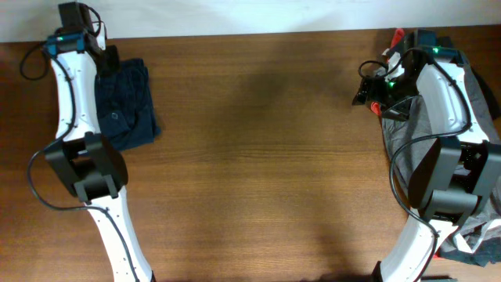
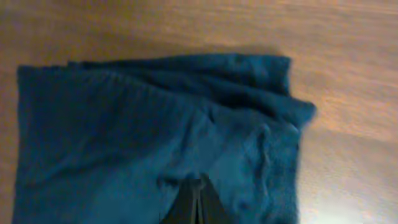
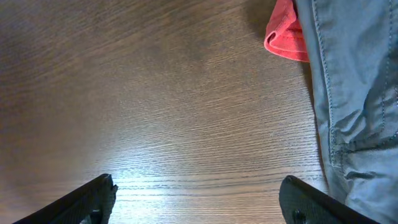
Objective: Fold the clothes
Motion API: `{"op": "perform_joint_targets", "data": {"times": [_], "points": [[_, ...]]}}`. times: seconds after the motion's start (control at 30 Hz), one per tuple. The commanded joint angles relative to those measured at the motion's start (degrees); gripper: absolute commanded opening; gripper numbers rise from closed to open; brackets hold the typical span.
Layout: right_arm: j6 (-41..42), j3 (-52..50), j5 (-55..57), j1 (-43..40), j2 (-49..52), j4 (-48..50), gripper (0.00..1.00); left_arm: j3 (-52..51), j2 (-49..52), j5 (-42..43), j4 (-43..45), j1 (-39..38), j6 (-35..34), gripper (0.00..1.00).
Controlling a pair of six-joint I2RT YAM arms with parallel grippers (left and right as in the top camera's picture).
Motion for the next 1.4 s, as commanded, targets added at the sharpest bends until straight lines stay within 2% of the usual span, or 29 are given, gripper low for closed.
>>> {"op": "perform_joint_targets", "data": {"times": [0.0,0.23,0.5,0.7,1.13,1.37], "points": [[-0.66,0.96,-0.31,0.26,-1.4,-0.33,0.89,0.26,3.82,-3.32,3.21,-0.04,-0.57,0.01],[-0.81,0.96,-0.31,0.26,-1.4,-0.28,0.88,0.26,9.46,-1.68,9.03,-0.35,0.39,0.01],[-0.81,0.96,-0.31,0.26,-1.4,-0.46,0.88,0.26,16.72,0.22,9.25,-2.86,3.67,0.01],[-0.83,0.96,-0.31,0.26,-1.4,-0.46,0.89,0.61,17.75,0.37,8.96,-3.63,6.82,0.01],[-1.27,0.96,-0.31,0.26,-1.4,-1.09,0.89,14.71,9.77,0.39,-7.02,-2.73,6.82,0.01],[-1.27,0.96,-0.31,0.26,-1.4,-1.07,0.88,16.87,7.78,2.21,-14.27,-3.52,6.84,0.09]]}}
